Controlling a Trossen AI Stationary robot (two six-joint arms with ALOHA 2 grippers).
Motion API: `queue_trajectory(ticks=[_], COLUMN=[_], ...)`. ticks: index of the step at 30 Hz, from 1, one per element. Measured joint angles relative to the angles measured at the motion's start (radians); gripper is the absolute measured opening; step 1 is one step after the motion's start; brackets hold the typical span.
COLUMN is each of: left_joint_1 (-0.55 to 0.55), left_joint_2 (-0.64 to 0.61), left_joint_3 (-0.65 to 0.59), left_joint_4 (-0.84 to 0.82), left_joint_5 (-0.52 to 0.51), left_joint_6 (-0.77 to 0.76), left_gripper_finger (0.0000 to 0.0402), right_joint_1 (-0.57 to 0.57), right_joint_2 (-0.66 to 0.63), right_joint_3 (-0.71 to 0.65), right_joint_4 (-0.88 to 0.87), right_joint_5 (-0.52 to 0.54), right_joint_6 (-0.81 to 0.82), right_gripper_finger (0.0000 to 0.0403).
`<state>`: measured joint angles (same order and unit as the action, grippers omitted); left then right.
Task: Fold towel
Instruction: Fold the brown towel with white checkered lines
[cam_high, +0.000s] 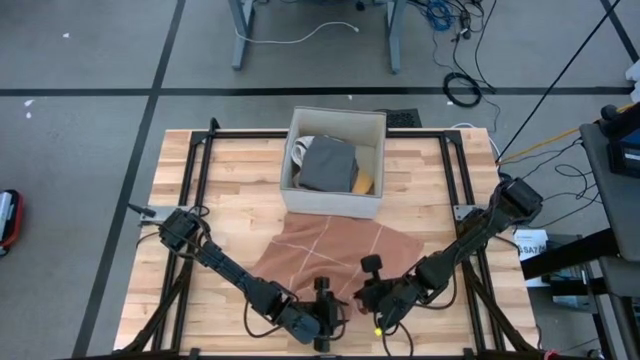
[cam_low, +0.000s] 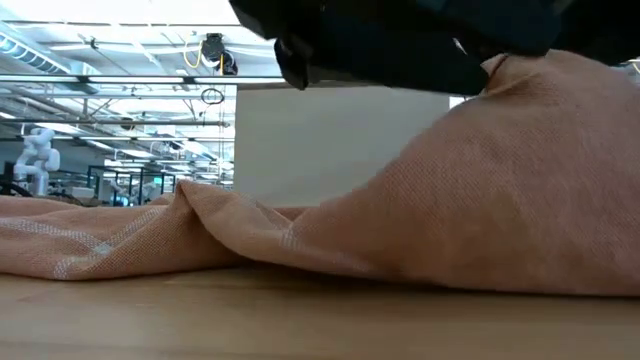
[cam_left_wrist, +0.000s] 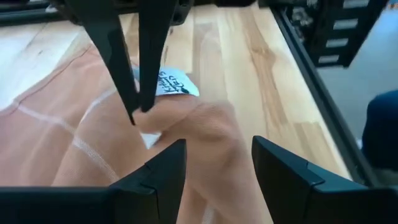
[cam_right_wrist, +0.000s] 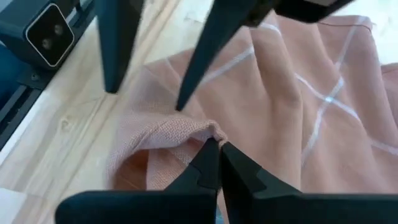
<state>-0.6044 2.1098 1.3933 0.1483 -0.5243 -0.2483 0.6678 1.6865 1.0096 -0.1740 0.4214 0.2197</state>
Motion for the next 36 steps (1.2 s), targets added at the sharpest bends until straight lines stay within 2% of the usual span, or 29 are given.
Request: queue_trajectory(ticks=[7,13,18,21,24,30,32,36], left_joint_1=[0.01,0.032,0.039,0.032,0.007,-0.049,-0.046,-0.006], left_joint_2=[0.054,0.091,0.095,0.095,0.095,0.094,0.094,0.099], left_joint_3=[0.002,0.0,0.0,0.0,0.038,0.173,0.182,0.179], left_joint_4=[0.107,0.144,0.139,0.137,0.049,-0.215,-0.225,-0.25], left_joint_5=[-0.02,-0.066,-0.151,-0.158,-0.187,-0.392,-0.392,-0.228], left_joint_6=[0.01,0.017,0.032,0.072,0.094,0.128,0.127,0.043], left_gripper_finger=[0.019,0.019,0.019,0.019,0.019,0.019,0.019,0.019], right_joint_1=[-0.008,-0.008,-0.007,-0.005,-0.002,-0.001,-0.001,0.0], right_joint_2=[-0.004,-0.004,-0.004,-0.004,-0.004,-0.004,-0.004,-0.004], right_joint_3=[0.0,0.0,0.0,0.0,0.0,0.0,0.0,0.0], right_joint_4=[-0.011,-0.012,-0.025,-0.037,-0.049,-0.056,-0.056,-0.056], right_joint_5=[-0.001,0.0,-0.001,-0.002,-0.008,-0.039,-0.039,-0.039], right_joint_6=[0.014,0.036,0.05,0.062,0.074,0.083,0.083,0.082], right_gripper_finger=[0.0,0.0,0.0,0.0,0.0,0.0,0.0,0.0])
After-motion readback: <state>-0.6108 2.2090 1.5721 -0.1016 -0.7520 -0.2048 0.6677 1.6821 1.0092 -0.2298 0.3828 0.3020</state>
